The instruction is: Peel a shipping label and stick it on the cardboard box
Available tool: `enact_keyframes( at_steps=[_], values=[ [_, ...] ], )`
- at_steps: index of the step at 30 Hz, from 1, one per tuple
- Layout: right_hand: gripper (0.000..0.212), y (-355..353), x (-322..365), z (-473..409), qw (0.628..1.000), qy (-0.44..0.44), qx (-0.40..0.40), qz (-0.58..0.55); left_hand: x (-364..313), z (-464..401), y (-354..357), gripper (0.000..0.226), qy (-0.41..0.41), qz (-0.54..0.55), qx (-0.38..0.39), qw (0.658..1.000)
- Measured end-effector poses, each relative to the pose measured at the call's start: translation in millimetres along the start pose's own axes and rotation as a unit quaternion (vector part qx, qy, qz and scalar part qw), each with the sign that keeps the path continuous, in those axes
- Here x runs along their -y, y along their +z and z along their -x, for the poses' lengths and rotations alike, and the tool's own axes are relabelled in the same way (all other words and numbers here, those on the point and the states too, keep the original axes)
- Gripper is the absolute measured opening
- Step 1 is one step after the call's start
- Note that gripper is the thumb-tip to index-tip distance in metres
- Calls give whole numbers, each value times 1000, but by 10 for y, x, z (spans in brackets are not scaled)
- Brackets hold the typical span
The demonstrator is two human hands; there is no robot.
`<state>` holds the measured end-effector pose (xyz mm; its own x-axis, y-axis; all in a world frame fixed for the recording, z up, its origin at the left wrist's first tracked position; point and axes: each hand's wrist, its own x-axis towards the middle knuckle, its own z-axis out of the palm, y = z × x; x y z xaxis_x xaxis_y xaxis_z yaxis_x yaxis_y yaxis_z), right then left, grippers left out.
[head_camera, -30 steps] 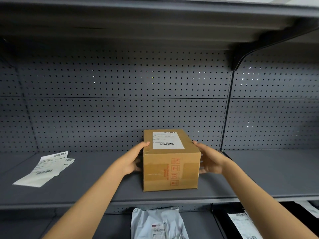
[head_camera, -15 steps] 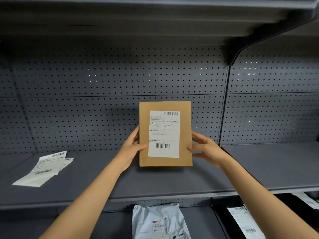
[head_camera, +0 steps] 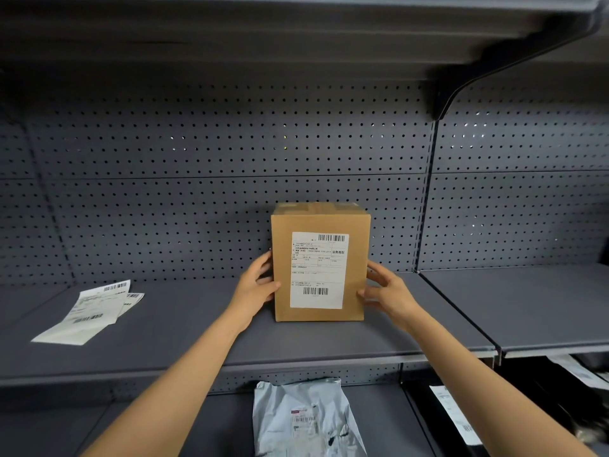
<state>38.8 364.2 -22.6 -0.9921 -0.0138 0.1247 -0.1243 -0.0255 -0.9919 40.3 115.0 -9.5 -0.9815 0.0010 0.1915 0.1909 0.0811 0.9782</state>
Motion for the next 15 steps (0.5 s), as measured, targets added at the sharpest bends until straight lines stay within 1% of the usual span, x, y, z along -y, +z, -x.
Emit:
enact_keyframes(
  at_steps=[6,9,15],
  values=[
    [61,47,-24,54,1000,2,-19,-1,-19,89,-11,65,-15,-8,8,1000],
    [59,55,1,116,1000,6,-21,16,-58,157,-25,61,-21,-20,10,1000],
    [53,36,31,279,999,3,-27,39,-111,327,-93,53,-14,-30,16,999]
  ],
)
